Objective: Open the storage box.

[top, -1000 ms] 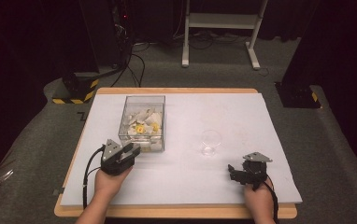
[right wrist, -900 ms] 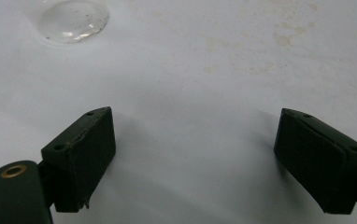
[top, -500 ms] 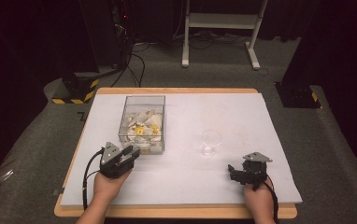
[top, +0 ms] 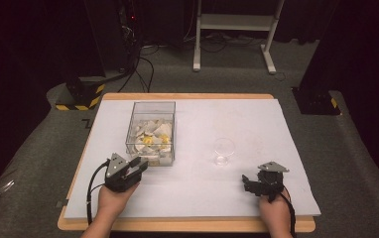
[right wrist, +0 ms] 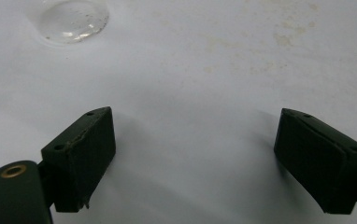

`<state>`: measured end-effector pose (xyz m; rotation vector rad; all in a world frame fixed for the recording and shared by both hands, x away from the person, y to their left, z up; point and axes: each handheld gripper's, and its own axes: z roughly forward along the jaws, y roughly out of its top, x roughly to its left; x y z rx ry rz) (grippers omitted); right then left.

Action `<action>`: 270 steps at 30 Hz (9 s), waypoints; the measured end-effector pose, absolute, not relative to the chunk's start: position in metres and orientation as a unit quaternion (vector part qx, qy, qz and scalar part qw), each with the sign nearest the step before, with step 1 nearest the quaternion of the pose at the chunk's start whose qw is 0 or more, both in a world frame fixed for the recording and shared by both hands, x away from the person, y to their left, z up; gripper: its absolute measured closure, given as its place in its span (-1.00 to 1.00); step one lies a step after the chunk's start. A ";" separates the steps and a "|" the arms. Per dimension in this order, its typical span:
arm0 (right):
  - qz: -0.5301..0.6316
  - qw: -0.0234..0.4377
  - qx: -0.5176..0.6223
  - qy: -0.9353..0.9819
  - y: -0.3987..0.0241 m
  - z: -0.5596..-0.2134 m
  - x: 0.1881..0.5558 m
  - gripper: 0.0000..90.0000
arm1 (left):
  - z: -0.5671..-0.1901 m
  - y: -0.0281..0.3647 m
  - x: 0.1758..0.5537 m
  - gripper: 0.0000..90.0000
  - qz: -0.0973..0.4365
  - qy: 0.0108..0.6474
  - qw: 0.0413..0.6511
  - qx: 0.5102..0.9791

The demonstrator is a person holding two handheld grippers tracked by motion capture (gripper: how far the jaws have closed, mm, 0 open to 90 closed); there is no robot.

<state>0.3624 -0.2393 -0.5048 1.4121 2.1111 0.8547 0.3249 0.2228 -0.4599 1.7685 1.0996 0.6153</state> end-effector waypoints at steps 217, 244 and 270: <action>0.309 0.232 0.511 0.768 -0.239 -0.505 0.362 -0.72 | -0.456 0.254 0.273 0.51 0.290 0.497 0.453 0.681; 0.311 0.229 0.513 0.767 -0.239 -0.505 0.362 -0.72 | -0.439 0.295 0.303 0.12 0.339 0.491 0.435 0.674; 0.311 0.228 0.511 0.768 -0.240 -0.505 0.363 -0.72 | -0.505 0.310 0.323 0.00 0.287 0.534 0.349 0.715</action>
